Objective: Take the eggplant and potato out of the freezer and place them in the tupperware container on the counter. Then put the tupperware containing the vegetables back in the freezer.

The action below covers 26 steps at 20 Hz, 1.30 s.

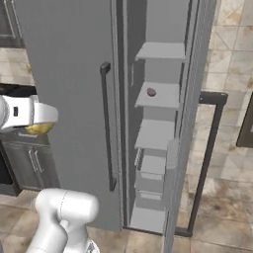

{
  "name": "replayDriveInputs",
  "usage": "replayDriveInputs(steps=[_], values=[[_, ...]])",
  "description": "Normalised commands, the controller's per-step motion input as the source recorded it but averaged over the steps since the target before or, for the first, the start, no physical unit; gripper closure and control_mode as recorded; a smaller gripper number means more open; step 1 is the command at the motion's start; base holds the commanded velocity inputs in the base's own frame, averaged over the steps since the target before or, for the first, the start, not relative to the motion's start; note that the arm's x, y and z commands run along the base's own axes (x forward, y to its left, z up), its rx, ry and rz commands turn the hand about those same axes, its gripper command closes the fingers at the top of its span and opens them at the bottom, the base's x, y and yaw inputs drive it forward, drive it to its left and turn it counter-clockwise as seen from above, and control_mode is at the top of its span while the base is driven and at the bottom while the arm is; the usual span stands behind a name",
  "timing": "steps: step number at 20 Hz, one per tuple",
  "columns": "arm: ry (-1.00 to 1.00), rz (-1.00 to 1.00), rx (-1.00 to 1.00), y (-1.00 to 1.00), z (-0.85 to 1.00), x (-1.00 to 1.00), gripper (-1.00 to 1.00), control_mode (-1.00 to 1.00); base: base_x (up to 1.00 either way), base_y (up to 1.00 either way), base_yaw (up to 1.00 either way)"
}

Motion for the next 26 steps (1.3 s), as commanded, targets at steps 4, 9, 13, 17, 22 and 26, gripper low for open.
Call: replayDriveInputs(steps=[4, 9, 13, 17, 22, 26], values=[[0.00, 0.00, 0.00, 0.00, 0.00, 0.00, 1.00, 1.00, -0.02, 1.00, 0.00], [0.00, 0.00, 0.00, 0.00, 0.00, 0.00, 1.00, 1.00, 0.09, 1.00, 0.00], [0.00, 0.00, 0.00, 0.00, 0.00, 0.00, 1.00, 1.00, 0.21, 1.00, 0.00], [0.00, 0.00, 0.00, 0.00, 0.00, 0.00, 1.00, 1.00, 0.40, 0.97, 0.00], [0.00, 0.00, 0.00, 0.00, 0.00, 0.00, 1.00, 1.00, 0.76, 0.52, 0.00], [0.00, 0.00, 0.00, 0.00, 0.00, 0.00, 1.00, 1.00, 0.84, 0.13, -0.02]])
